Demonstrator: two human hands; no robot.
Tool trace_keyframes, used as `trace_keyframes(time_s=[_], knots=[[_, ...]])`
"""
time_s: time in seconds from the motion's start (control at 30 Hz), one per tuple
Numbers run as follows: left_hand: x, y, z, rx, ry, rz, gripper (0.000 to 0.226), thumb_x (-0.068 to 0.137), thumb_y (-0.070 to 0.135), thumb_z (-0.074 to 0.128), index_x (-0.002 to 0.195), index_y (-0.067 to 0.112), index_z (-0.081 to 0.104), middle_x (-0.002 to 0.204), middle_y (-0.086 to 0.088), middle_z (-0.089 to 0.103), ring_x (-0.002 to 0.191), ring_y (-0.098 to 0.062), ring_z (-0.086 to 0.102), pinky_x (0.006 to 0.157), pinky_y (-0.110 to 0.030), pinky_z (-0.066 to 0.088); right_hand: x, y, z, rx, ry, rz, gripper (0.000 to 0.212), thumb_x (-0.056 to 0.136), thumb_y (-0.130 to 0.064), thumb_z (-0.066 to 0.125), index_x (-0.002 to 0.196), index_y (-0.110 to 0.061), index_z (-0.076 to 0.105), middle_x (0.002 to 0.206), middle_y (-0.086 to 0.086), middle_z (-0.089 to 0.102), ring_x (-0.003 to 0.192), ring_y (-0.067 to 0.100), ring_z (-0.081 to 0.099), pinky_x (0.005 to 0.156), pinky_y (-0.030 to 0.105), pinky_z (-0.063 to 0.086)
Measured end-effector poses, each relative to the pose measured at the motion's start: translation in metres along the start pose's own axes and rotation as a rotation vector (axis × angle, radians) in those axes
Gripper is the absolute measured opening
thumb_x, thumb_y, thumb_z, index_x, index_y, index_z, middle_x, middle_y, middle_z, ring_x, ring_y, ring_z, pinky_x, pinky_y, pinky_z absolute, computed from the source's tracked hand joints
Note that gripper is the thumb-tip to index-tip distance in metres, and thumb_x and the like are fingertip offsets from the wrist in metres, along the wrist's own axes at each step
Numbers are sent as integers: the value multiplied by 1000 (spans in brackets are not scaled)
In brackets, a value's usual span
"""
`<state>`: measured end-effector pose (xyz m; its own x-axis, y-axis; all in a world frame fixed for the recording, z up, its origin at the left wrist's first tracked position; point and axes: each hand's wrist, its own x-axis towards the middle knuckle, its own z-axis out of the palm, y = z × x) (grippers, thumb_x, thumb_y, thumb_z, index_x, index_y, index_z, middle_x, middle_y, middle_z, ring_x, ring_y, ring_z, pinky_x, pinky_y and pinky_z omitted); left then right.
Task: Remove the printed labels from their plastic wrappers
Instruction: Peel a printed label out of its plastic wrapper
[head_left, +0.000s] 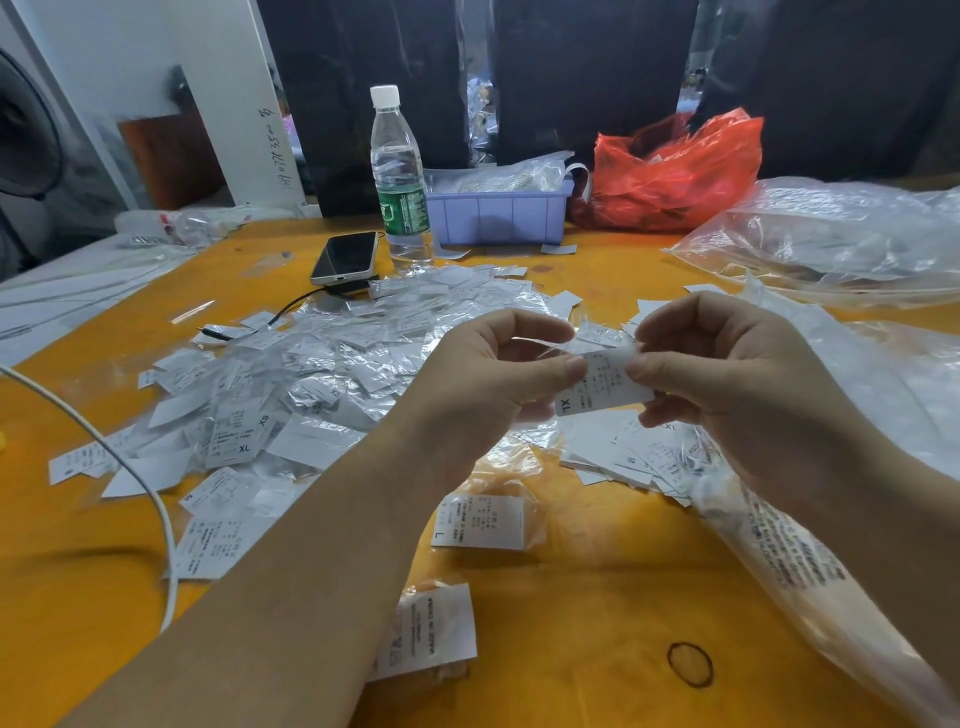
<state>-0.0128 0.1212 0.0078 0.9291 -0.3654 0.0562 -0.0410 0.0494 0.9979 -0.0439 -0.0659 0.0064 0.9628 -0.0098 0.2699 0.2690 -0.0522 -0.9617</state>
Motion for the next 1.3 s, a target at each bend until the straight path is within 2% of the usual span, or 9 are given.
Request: trace_keyframes(time_s=[0.1,0.2,0.37,0.57,0.77,0.93,1.03,1.17,1.3], knots=[[0,-1,1,-11,-16,8,34,62,18,76,95,15,68,85,-4,74,91,-21,72,75,-28,59,-4,0,4,-35,-2,-41,19,70,-8,77,82,-10,62,69,4,68,63,16,65,55,27,52],[0,-2,2,17,-30,12,30,68,14,77,97,15,68,86,-2,74,89,-21,72,79,-31,60,-4,0,6,-54,12,-45,25,63,-18,78,81,-10,63,68,4,68,63,17,64,57,29,52],[0,-1,3,-3,-12,17,32,66,15,77,97,16,67,86,-2,75,84,-17,73,70,-26,59,-3,0,3,-51,79,-47,12,80,-1,73,83,-11,67,69,2,68,64,17,64,61,33,54],[1,-4,3,14,17,23,37,60,21,78,96,19,69,92,-5,75,88,-21,73,76,-31,58,-7,1,9,-279,77,-195,22,76,-4,78,85,-21,67,74,-4,70,66,12,65,66,36,57],[1,-5,5,42,16,13,28,73,9,79,97,18,69,88,-4,73,84,-21,71,71,-27,53,-7,1,7,-235,102,-176,18,78,-7,77,86,-22,71,77,-1,73,70,16,68,67,34,57],[-1,-3,6,75,22,29,41,57,26,79,96,21,69,79,3,73,78,-14,69,71,-27,52,-11,-1,10,-325,3,-159,16,78,-17,75,93,-21,71,81,-3,73,78,17,70,70,40,60],[0,-3,5,64,32,20,32,66,16,80,96,19,69,82,-1,72,78,-17,69,70,-28,52,-10,-2,8,-328,-41,-142,23,76,-16,75,97,-22,69,82,-6,73,78,15,68,72,40,59],[-1,-3,6,38,54,8,30,71,8,79,98,17,68,82,-3,70,74,-17,70,62,-26,54,-11,0,10,-404,-144,-89,36,73,-19,77,107,-25,64,82,-6,72,74,9,67,70,25,55],[-1,-3,5,63,34,-24,31,72,14,79,101,19,68,87,-5,71,77,-18,70,63,-27,55,-8,2,8,-326,-103,-51,35,78,-8,76,107,-20,62,76,3,72,67,19,67,64,31,57]])
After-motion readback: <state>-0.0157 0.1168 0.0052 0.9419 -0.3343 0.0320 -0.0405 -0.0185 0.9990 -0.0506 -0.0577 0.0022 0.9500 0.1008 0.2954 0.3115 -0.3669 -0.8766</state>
